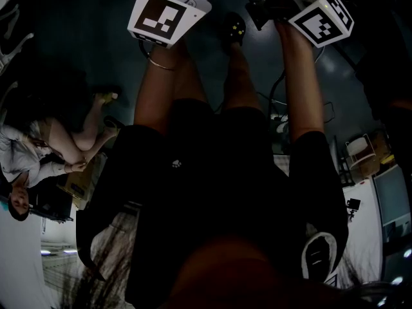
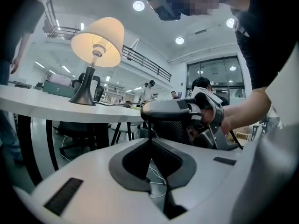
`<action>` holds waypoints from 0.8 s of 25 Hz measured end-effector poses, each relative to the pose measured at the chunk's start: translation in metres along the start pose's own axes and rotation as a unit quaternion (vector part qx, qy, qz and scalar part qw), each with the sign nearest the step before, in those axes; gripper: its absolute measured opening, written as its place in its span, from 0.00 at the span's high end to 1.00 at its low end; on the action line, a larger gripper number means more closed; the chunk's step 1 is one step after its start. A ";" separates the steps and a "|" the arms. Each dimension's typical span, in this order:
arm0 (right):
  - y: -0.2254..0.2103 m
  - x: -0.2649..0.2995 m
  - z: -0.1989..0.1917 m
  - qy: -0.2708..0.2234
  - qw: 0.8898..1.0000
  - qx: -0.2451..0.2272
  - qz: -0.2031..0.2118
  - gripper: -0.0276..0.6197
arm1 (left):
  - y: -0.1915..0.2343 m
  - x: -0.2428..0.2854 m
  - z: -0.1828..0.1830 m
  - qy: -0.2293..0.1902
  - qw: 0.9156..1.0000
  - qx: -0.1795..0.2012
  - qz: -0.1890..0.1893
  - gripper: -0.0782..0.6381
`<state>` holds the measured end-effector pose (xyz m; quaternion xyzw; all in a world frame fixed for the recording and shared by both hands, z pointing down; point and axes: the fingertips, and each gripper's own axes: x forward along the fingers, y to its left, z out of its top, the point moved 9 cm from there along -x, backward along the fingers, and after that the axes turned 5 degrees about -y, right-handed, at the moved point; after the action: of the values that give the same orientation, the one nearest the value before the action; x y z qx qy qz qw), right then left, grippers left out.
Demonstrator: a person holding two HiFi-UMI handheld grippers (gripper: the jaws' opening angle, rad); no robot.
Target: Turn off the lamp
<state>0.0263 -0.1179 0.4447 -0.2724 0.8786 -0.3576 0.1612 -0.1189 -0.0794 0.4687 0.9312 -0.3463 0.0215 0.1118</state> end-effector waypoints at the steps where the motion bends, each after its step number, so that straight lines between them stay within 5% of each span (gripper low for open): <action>1: 0.001 -0.001 0.000 -0.001 1.000 -0.005 0.000 0.95 | -0.001 0.000 0.000 -0.002 1.000 -0.002 0.001 0.86; 8: 0.010 -0.003 0.003 0.004 0.996 -0.087 -0.007 0.93 | -0.004 -0.003 0.010 -0.006 1.000 0.000 -0.012 0.87; 20: 0.019 -0.031 -0.001 -0.029 0.991 -0.121 -0.040 0.91 | -0.013 -0.011 0.023 -0.031 0.999 -0.040 -0.018 0.87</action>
<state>0.0431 -0.0874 0.4345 -0.3351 0.8988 -0.2464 0.1380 -0.1194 -0.0682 0.4426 0.9322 -0.3336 -0.0236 0.1386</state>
